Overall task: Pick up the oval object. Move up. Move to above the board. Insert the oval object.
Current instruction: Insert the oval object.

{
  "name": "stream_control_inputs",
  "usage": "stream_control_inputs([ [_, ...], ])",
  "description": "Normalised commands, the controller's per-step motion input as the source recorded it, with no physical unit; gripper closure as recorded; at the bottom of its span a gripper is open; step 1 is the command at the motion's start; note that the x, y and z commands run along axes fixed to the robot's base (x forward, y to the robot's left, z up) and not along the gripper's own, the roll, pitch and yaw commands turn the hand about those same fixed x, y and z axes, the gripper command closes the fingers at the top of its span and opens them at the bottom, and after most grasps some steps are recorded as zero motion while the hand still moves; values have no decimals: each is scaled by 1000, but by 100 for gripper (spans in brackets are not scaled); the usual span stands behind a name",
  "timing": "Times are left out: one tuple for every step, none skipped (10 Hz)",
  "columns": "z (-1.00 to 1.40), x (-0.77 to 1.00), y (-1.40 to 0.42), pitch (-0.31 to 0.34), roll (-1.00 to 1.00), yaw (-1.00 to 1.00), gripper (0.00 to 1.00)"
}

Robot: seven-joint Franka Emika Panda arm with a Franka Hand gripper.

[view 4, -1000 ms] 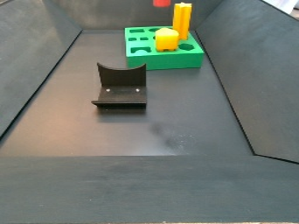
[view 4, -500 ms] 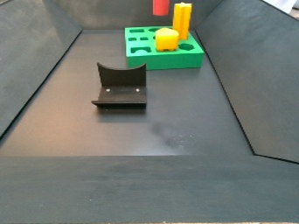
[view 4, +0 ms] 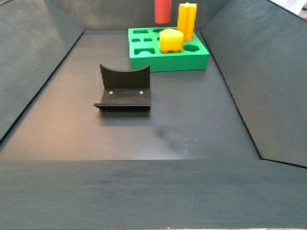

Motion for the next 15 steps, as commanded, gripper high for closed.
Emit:
stream_control_inputs([
  [-206, 157, 0, 0, 0, 323, 100],
  [-211, 77, 0, 0, 11, 297, 100],
  [-214, 0, 0, 0, 19, 237, 100],
  [-169, 0, 0, 0, 40, 106, 100],
  [-177, 0, 0, 0, 40, 80, 100],
  [-163, 0, 0, 0, 14, 11, 100],
  [-169, 83, 0, 0, 14, 0, 100],
  [-209, 89, 0, 0, 37, 0, 100],
  [-194, 91, 0, 0, 9, 0, 100],
  [-211, 89, 0, 0, 13, 0, 100],
  [-223, 120, 0, 0, 0, 0, 100],
  [-226, 126, 17, 0, 0, 6, 100],
  [-243, 131, 80, 0, 4, 14, 100],
  [-263, 74, 106, 0, 44, 6, 100],
  [-271, 6, 74, 0, 69, 0, 100],
])
